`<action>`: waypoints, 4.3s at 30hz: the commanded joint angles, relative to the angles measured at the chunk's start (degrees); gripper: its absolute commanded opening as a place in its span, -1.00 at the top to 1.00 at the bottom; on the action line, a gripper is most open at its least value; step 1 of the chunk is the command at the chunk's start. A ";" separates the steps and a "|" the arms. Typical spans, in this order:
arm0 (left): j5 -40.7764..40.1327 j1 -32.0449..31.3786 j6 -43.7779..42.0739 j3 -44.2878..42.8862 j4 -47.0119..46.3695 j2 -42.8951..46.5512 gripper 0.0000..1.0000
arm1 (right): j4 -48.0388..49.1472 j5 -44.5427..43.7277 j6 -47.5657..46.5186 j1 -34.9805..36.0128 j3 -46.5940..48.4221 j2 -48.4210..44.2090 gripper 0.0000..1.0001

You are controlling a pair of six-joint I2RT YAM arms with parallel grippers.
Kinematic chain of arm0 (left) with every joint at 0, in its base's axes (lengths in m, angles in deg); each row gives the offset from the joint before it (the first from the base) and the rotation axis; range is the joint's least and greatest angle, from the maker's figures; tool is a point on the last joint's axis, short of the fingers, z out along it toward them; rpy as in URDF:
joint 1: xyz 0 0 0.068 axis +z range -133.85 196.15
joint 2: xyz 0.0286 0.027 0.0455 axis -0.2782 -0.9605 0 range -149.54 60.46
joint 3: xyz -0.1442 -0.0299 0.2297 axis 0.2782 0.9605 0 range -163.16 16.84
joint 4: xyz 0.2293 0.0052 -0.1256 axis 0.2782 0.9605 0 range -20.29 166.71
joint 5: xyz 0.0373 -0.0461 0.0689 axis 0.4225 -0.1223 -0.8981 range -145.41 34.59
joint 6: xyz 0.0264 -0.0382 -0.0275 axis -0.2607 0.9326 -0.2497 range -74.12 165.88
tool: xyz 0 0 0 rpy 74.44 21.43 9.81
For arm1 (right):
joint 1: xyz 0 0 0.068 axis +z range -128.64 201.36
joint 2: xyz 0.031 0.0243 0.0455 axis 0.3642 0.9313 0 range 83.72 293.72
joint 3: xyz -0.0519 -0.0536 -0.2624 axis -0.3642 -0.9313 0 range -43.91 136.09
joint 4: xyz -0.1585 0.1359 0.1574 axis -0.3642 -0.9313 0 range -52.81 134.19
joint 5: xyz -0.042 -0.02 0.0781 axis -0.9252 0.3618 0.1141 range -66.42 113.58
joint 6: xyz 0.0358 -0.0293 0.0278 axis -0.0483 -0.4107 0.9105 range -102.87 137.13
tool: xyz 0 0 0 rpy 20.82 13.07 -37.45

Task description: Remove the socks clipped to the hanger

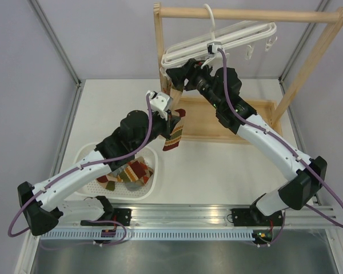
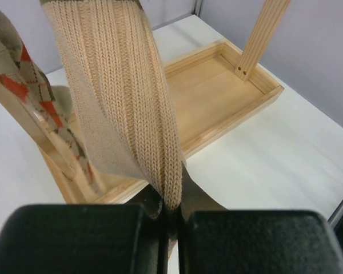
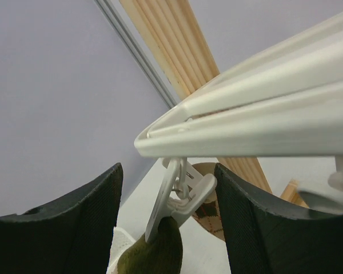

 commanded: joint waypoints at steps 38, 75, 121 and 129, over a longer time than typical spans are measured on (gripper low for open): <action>-0.91 -0.35 -2.08 0.20 -0.38 0.74 0.95 | -1.18 -3.36 -2.43 0.17 5.35 2.62 0.97; 13.55 29.25 20.93 9.15 7.09 7.67 0.95 | -2.50 -5.21 1.17 -15.91 -37.61 -25.41 -0.52; 29.23 49.75 34.39 33.69 28.80 43.19 -1.00 | 13.49 10.88 11.11 -26.55 -58.81 -27.09 -0.52; 27.74 49.75 34.13 33.51 28.80 42.75 -1.00 | 14.55 12.46 11.55 -27.61 -60.31 -26.91 -0.51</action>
